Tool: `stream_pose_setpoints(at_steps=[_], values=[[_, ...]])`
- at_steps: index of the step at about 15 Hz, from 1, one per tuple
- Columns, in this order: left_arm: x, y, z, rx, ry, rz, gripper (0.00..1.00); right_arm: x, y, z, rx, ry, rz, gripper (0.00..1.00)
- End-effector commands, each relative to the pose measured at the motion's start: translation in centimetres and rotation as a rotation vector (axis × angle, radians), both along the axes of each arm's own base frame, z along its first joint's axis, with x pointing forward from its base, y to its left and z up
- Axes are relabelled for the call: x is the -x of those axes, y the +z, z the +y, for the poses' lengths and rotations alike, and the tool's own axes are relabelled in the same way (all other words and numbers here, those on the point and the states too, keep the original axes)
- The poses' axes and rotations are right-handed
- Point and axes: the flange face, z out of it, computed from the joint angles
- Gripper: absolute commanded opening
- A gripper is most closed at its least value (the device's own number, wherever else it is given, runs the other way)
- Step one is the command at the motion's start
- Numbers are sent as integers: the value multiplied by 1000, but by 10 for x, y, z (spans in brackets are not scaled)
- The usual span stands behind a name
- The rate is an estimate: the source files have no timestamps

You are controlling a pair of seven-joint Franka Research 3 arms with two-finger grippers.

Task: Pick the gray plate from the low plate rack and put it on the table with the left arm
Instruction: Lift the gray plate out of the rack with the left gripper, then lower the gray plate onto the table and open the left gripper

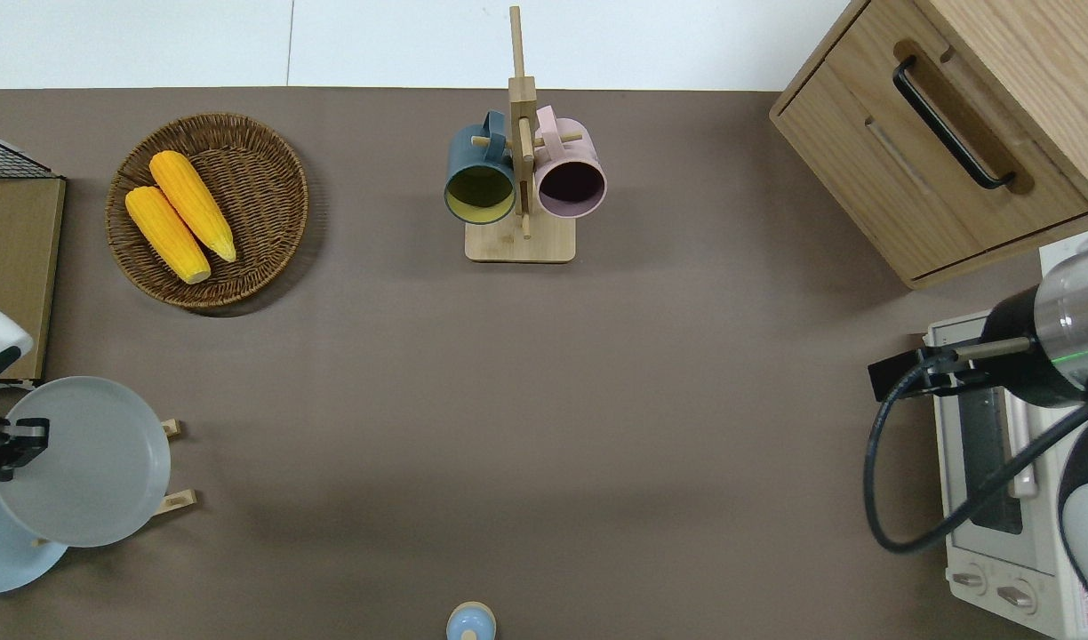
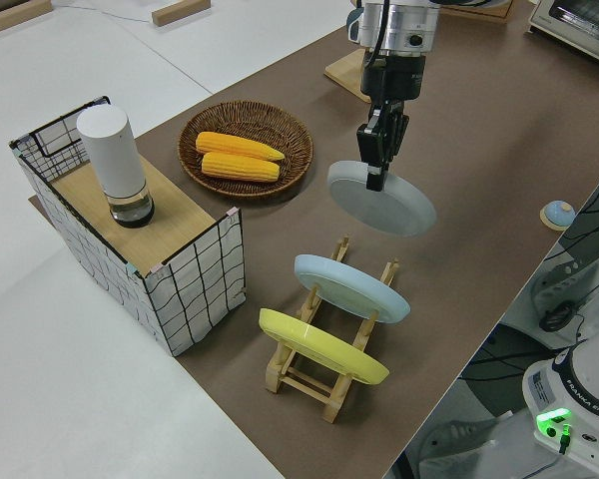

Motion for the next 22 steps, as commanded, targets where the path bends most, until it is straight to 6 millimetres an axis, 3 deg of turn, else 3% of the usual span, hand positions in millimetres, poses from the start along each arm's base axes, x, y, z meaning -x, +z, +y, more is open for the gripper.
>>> stream_pose_setpoints(at_steps=[1, 4, 8, 9, 12, 13, 14, 15, 18, 19, 22], values=[[-4, -4, -31, 253, 43, -52, 0, 3, 4, -4, -2, -5, 5, 990], [-5, -19, -66, 340, 42, -87, 0, 3, 4, -4, -2, -5, 5, 987], [2, -71, -95, 338, -6, -72, 0, 3, 4, -3, -2, -3, 5, 987], [4, -87, -97, 328, 8, -54, 0, 3, 4, -3, -2, -3, 5, 987], [3, -106, -108, 289, 45, -24, 0, 3, 4, -4, -2, -5, 5, 987], [1, -106, -108, 265, 39, -25, 223, 3, 4, -3, -2, -3, 5, 987], [1, -106, -107, 265, 37, -26, 544, 3, 4, -4, -2, -5, 5, 990], [-1, -103, -106, 256, 29, -32, 744, 3, 4, -4, -2, -5, 5, 987], [-5, -91, -105, 238, 17, -54, 838, 3, 4, -4, -2, -5, 5, 990], [-9, -82, -104, 241, 12, -72, 946, 3, 4, -3, -2, -3, 5, 990], [-28, -16, -98, 257, 20, -192, 993, 3, 4, -4, -2, -5, 5, 990]])
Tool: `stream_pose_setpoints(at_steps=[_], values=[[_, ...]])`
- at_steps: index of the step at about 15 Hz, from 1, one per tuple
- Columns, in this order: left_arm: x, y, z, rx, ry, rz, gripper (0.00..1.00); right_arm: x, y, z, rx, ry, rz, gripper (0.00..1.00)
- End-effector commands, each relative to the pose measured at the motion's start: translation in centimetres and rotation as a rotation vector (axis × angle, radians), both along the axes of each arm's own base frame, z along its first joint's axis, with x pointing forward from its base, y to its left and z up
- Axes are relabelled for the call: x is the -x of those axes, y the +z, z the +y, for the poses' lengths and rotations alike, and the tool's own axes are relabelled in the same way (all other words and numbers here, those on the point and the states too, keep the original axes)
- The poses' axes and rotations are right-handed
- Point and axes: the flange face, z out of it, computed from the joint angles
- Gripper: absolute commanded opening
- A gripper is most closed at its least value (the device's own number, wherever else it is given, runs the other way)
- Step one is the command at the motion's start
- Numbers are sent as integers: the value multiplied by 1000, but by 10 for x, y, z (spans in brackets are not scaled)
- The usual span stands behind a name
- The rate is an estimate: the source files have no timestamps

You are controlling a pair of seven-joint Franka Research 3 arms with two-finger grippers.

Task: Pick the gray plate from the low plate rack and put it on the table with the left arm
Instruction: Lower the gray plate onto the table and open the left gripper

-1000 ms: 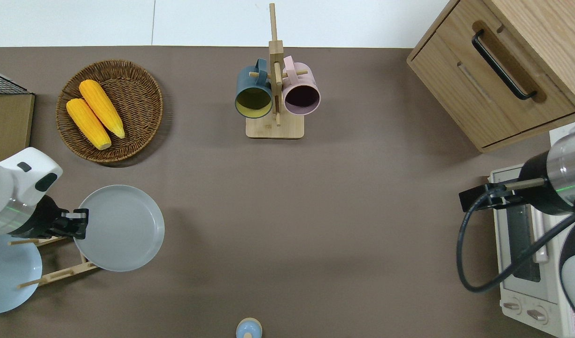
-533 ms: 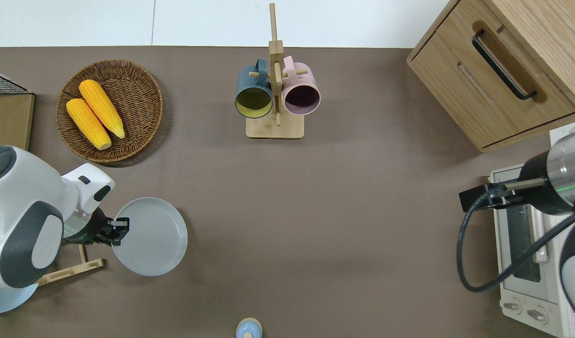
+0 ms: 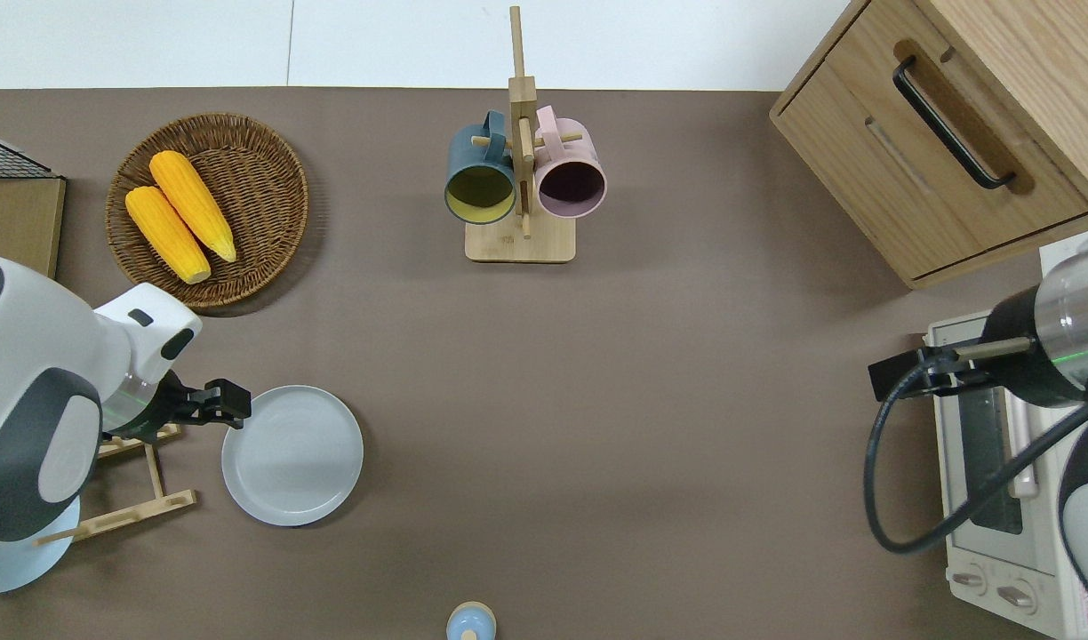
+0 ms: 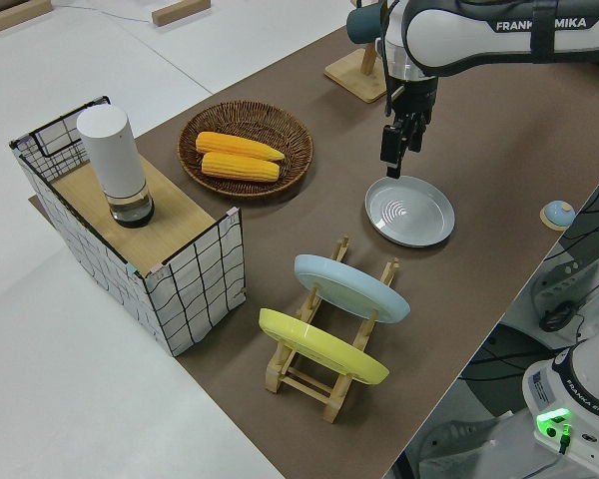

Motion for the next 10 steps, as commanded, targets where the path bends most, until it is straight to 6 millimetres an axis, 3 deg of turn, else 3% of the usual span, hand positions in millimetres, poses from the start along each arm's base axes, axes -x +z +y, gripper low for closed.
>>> stream_pose_setpoints(at_steps=[1, 6, 10], values=[[-16, 73, 5, 0, 24, -119, 993, 3, 4, -4, -2, -5, 5, 987], [-21, 151, -1, 18, 12, -237, 993, 3, 4, -3, -2, -3, 5, 990], [-11, 165, 1, 34, 30, -219, 993, 3, 4, -3, -2, -3, 5, 987]])
